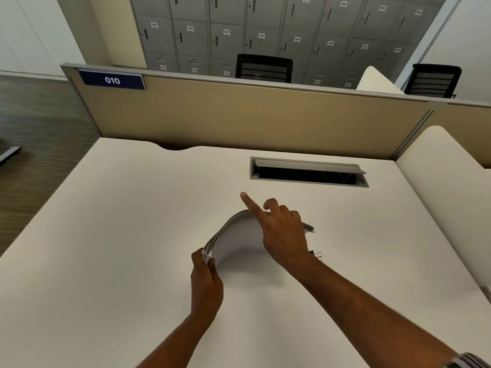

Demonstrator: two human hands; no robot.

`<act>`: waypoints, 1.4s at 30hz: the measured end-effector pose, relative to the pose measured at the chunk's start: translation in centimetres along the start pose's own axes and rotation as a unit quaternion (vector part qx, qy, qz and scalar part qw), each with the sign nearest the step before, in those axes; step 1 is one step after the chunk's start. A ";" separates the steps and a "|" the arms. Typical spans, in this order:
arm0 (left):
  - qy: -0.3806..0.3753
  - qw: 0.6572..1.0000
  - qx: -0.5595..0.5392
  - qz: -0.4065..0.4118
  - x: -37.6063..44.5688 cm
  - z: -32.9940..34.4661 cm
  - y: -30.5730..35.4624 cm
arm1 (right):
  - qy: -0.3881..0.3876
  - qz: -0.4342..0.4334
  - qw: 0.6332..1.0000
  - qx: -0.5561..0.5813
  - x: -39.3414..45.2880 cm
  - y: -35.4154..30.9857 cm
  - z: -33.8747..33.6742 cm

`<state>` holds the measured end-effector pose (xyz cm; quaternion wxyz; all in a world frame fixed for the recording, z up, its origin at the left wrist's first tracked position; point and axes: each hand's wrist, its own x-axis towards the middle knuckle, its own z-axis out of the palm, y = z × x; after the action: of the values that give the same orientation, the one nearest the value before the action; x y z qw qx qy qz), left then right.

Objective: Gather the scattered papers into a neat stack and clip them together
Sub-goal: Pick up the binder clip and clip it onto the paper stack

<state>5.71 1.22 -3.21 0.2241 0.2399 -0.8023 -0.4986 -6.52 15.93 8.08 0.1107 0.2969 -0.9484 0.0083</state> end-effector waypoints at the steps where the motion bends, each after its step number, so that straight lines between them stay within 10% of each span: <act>1: 0.000 1.000 0.002 -0.001 0.0 0.0 -0.1 | 0.001 -0.003 1.000 -0.008 0.0 0.0 0.0; 33: 0.016 1.000 0.017 -0.012 1.2 -0.7 -0.1 | 0.059 0.101 0.992 0.042 0.4 1.7 2.4; 37: 0.027 0.998 0.007 -0.048 2.1 -1.8 0.5 | 0.126 0.275 0.898 0.318 -0.6 4.0 4.1; 42: -0.002 0.998 -0.005 -0.064 2.5 -3.1 0.4 | -0.016 0.371 0.706 0.603 -2.1 6.7 5.5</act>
<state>5.51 -2.31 -1.24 0.1912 0.2883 -0.7836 -0.5161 -9.79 22.15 2.59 -0.1190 -0.0750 -0.7762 0.6146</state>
